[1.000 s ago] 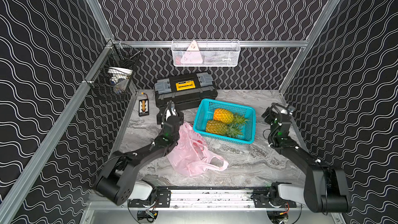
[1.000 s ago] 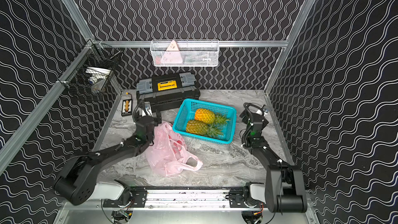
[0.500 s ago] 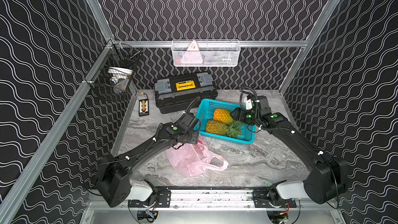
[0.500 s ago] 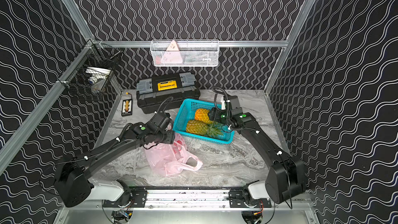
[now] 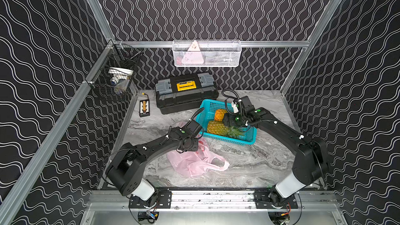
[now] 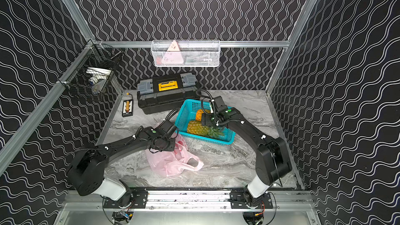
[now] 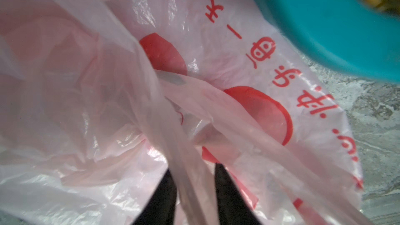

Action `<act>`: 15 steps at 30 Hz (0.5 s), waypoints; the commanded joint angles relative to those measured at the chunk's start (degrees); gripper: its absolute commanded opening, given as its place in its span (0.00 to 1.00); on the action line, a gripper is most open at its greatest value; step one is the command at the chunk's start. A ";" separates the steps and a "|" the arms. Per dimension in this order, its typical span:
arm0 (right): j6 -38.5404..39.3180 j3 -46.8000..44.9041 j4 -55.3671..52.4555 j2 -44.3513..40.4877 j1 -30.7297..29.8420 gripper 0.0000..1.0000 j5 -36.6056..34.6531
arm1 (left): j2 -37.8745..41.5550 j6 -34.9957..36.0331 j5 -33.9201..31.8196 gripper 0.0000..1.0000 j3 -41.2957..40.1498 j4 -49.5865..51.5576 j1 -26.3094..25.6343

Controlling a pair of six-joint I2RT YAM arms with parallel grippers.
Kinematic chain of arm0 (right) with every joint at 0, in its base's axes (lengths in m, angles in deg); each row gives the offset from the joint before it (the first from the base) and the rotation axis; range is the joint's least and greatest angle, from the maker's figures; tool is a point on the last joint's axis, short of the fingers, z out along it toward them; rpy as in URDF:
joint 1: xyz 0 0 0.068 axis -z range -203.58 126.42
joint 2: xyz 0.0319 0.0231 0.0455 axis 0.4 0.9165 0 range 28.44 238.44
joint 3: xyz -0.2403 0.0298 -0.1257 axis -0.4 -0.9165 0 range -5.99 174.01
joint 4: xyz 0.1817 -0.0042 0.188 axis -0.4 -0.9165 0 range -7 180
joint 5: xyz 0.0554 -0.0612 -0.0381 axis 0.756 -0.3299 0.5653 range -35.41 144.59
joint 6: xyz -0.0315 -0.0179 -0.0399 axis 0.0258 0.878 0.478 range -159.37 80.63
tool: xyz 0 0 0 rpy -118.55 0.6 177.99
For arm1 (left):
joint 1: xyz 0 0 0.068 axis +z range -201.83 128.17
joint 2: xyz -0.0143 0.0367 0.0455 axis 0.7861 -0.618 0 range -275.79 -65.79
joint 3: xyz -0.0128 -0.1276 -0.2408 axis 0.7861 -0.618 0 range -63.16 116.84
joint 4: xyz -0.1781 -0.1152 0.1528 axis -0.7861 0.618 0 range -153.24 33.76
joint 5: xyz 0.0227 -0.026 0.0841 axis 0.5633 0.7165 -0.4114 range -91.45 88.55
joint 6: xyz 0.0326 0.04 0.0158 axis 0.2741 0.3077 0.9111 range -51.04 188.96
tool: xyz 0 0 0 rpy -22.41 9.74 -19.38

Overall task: Place the pineapple into a plastic bag & tie a knot
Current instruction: Pick up the plastic bag at the center of the board.

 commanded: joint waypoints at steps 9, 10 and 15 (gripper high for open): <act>10.40 1.70 2.68 8.58 -2.92 1.00 4.20 | 10.87 3.96 -3.29 0.00 1.73 10.29 0.10; 11.49 2.16 3.00 9.41 -3.71 1.00 3.50 | 11.32 4.42 -3.87 0.00 1.79 10.96 0.21; 15.43 4.69 2.81 13.09 -5.76 1.00 5.26 | 13.34 5.91 -2.58 0.00 0.84 10.79 2.99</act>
